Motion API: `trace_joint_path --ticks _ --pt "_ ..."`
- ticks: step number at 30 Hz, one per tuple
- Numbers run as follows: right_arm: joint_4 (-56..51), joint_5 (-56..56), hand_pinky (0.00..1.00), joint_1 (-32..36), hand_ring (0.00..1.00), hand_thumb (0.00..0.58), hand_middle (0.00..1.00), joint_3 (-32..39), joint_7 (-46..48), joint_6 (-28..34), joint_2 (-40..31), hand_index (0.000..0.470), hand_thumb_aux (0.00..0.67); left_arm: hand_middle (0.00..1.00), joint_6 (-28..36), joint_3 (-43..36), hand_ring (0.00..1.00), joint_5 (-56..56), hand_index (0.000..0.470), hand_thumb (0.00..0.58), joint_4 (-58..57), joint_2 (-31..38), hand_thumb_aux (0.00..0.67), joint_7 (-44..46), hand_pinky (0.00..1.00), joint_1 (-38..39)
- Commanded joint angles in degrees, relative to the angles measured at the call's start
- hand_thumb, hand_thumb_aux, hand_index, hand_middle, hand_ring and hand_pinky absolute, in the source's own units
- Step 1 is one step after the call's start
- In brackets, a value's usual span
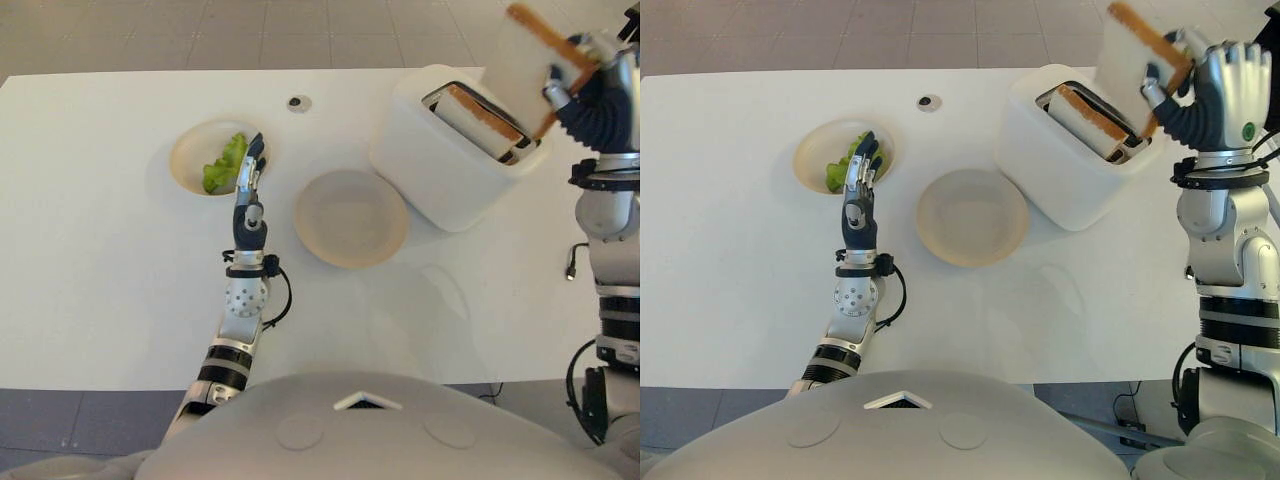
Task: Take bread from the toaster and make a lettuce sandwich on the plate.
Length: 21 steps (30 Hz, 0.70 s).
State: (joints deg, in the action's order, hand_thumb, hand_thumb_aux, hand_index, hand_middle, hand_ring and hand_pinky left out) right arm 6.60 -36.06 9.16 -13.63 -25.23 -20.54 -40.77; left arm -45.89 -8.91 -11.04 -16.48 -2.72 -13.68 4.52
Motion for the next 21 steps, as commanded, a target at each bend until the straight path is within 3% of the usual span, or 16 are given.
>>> trace_joint_path --ticks 1,4,7,13,17,20,21 --pt "10.47 7.91 1.00 -0.03 1.00 0.580 1.00 3.77 3.57 -6.43 3.91 0.470 0.670 0.00 0.47 1.29 0.00 -0.62 0.000 0.000 -0.12 -0.42 0.000 -0.68 0.00 2.33" --pt "11.82 30.47 1.00 -3.99 1.00 0.580 1.00 16.96 21.41 -5.41 6.56 0.470 0.670 0.00 1.06 3.47 0.00 -1.55 0.000 0.000 1.12 0.47 0.000 -2.09 0.00 1.67" --pt "6.32 40.66 1.00 -6.89 1.00 0.580 1.00 22.11 32.79 -2.15 8.48 0.470 0.670 0.00 3.15 6.77 0.00 -9.48 0.000 0.000 2.84 2.70 0.000 -7.14 0.00 0.45" --pt "-11.70 37.50 1.00 -8.84 1.00 0.580 1.00 26.67 41.13 0.34 13.09 0.470 0.670 0.00 15.59 10.69 0.00 -29.06 0.000 0.000 -0.23 12.13 0.000 -19.21 0.00 -6.03" --pt "-17.12 29.96 1.00 -7.36 1.00 0.580 1.00 26.89 38.74 -1.26 14.16 0.470 0.670 0.00 29.54 5.96 0.00 -39.64 0.000 0.000 -13.27 16.43 0.000 -25.36 0.00 -13.39" --pt "-17.05 25.58 1.00 -6.77 1.00 0.580 1.00 26.31 36.25 -2.54 14.80 0.470 0.670 0.00 36.10 2.72 0.00 -41.82 0.000 0.000 -23.89 18.00 0.000 -26.83 0.00 -19.75" --pt "-16.45 23.89 1.00 -6.82 1.00 0.574 1.00 25.98 35.23 -2.81 14.80 0.424 0.604 0.00 37.34 1.64 0.00 -41.58 0.000 0.000 -27.31 18.67 0.000 -26.07 0.00 -21.66"
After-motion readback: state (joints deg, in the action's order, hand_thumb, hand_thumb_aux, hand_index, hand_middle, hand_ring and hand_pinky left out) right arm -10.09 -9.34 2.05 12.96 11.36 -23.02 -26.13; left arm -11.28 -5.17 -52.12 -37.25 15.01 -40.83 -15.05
